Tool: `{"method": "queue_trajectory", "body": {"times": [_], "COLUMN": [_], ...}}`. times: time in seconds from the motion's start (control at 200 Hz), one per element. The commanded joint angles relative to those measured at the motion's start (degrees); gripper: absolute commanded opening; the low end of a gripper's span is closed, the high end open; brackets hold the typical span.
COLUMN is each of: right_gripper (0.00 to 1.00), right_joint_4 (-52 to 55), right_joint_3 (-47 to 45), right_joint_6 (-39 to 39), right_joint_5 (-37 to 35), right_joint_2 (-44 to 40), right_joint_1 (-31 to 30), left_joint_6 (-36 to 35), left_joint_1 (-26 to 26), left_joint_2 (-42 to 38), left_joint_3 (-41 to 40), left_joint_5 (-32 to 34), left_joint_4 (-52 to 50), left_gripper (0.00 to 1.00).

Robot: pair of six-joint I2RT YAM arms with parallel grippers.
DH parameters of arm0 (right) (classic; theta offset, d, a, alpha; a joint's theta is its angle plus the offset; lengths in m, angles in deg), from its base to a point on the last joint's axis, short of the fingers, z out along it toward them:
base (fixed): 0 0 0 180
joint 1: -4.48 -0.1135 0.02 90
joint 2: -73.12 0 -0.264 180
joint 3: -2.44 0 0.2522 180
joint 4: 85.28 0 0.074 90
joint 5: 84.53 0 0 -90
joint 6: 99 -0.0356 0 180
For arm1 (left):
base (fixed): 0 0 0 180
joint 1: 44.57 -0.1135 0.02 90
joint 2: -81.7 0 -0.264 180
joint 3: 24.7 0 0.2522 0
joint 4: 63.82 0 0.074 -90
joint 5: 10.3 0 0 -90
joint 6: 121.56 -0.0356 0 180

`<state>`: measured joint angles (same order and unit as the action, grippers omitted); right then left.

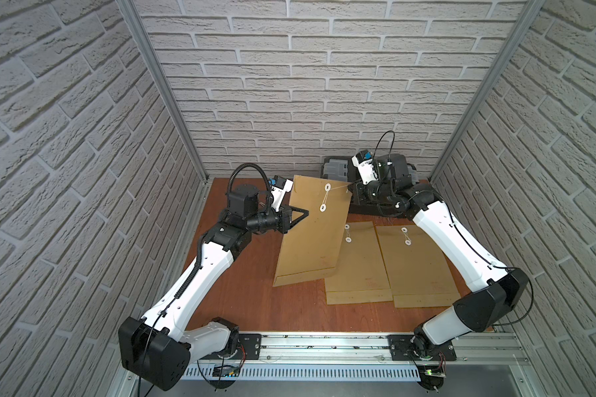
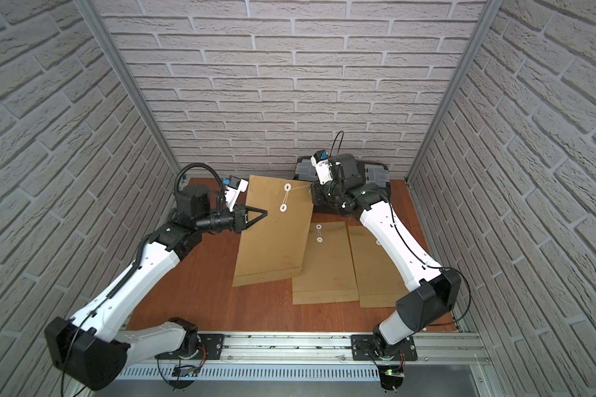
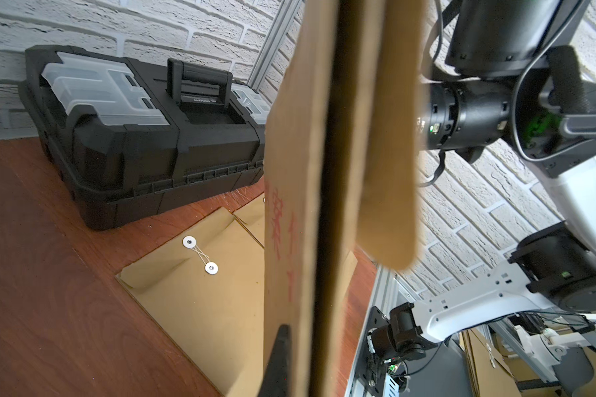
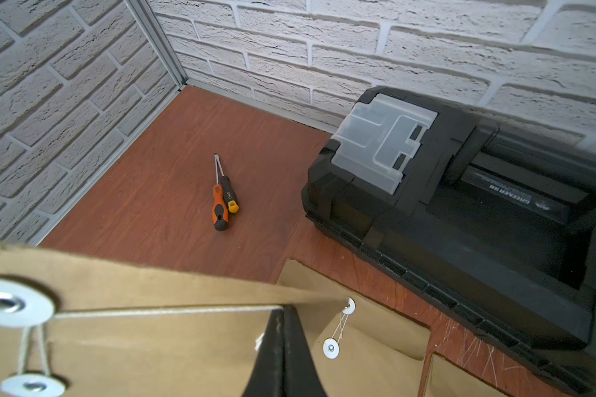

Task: Close the mouth of the file bag
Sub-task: Close the file bag.

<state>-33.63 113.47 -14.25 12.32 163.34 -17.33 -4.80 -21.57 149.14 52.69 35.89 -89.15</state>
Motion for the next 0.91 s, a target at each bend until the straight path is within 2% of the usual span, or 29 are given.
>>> {"method": "queue_trajectory", "body": {"times": [0.0,0.435,0.9], "right_gripper": [0.03,0.03,0.03], "right_joint_4": [0.0,3.9,10.3], "right_joint_3": [3.4,11.6,23.5], "right_joint_6": [0.5,1.2,4.0], "right_joint_5": [-1.1,-0.4,-4.0], "right_joint_2": [1.4,2.4,9.2], "right_joint_1": [0.4,-0.9,-7.8], "left_joint_6": [0.0,-2.9,-2.9], "left_joint_1": [0.7,1.1,2.2], "left_joint_2": [-0.6,1.5,4.3], "left_joint_3": [-0.3,-0.2,-0.4], "left_joint_5": [-1.7,-1.2,1.0], "left_joint_4": [4.0,1.2,1.8], "left_gripper": [0.0,0.0,0.0]}}
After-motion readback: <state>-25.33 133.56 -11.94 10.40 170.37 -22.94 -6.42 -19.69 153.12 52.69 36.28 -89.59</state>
